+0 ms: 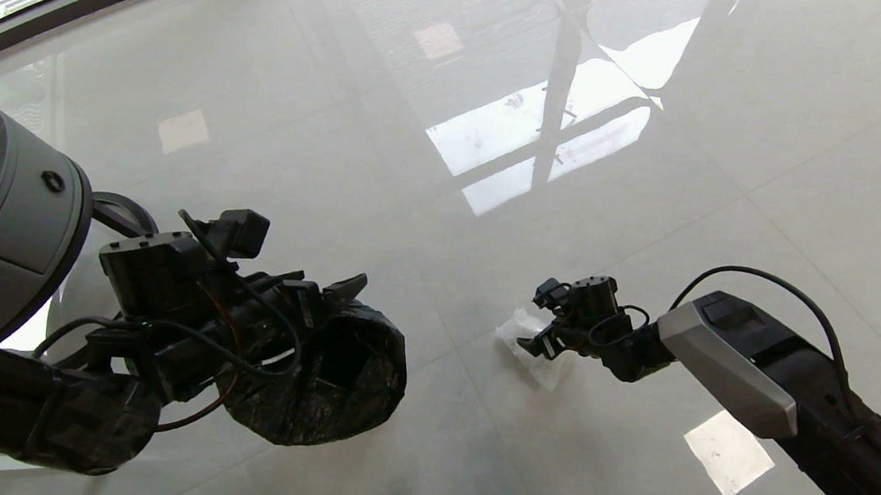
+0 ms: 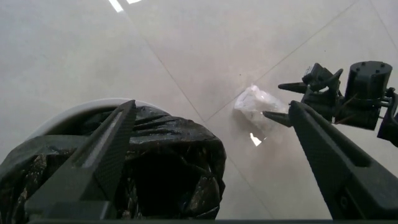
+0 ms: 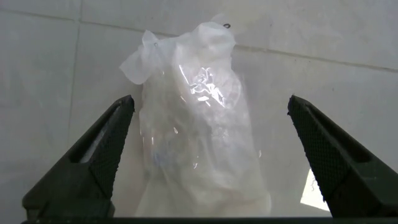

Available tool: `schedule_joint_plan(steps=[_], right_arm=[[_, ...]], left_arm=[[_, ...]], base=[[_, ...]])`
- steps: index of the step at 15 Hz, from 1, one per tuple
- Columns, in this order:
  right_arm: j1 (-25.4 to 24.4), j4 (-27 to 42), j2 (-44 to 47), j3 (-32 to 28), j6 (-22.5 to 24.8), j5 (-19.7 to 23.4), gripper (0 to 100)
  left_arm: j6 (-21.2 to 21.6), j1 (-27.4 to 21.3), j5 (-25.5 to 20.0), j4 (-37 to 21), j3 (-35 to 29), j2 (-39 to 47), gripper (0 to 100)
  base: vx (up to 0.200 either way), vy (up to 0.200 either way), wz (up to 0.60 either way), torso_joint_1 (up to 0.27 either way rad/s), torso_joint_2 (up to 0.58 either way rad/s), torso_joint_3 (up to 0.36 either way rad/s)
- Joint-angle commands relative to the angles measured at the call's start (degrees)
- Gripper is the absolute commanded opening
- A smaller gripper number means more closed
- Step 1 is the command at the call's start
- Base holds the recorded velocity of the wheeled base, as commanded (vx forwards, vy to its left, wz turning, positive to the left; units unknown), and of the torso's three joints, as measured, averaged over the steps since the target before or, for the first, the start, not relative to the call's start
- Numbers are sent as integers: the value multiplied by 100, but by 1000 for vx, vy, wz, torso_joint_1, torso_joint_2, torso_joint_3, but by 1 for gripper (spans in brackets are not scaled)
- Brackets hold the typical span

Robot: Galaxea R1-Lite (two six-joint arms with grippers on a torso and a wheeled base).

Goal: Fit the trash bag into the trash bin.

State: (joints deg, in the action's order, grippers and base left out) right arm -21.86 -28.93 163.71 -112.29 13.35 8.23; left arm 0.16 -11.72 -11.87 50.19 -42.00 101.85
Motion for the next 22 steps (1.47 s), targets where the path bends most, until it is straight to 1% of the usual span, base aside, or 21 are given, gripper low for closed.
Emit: schedule_joint_plan(steps=[1,6,9,11,13,14,15,16,19,22], right_arm=[[6,177,285,-230,1,12,100],[41,511,522,-230,-34,91,100],[94,581,882,-230,-34,91,100],[164,634,1111,-230,-34,56,100],[173,599,1137,-230,-52,-58,100],[173,599,1084,-230,-122,-67,100],[147,625,786,-230,-298,-67,100],[138,634,592,-230,-342,-67,100],[138,643,-164,-230,-394,-5,100],[138,634,-788,-230,-412,153,100]], left_arm=[[2,-15,1,52,25,10,100],[11,-129,1,325,148,89,100],[19,-147,1,466,192,151,100],[19,-147,10,518,192,177,100],[19,-147,1,527,192,221,100],[28,-147,1,527,183,239,100],[28,-147,10,527,183,247,100],[28,-147,10,536,174,247,100],[11,-147,1,536,139,256,100],[11,-138,1,536,69,300,100]], base=[[0,0,0,0,0,0],[0,0,0,0,0,0],[0,0,0,0,0,0],[0,0,0,0,0,0],[0,0,0,0,0,0],[0,0,0,0,0,0],[0,0,0,0,0,0],[0,0,0,0,0,0],[0,0,0,0,0,0],[0,0,0,0,0,0]])
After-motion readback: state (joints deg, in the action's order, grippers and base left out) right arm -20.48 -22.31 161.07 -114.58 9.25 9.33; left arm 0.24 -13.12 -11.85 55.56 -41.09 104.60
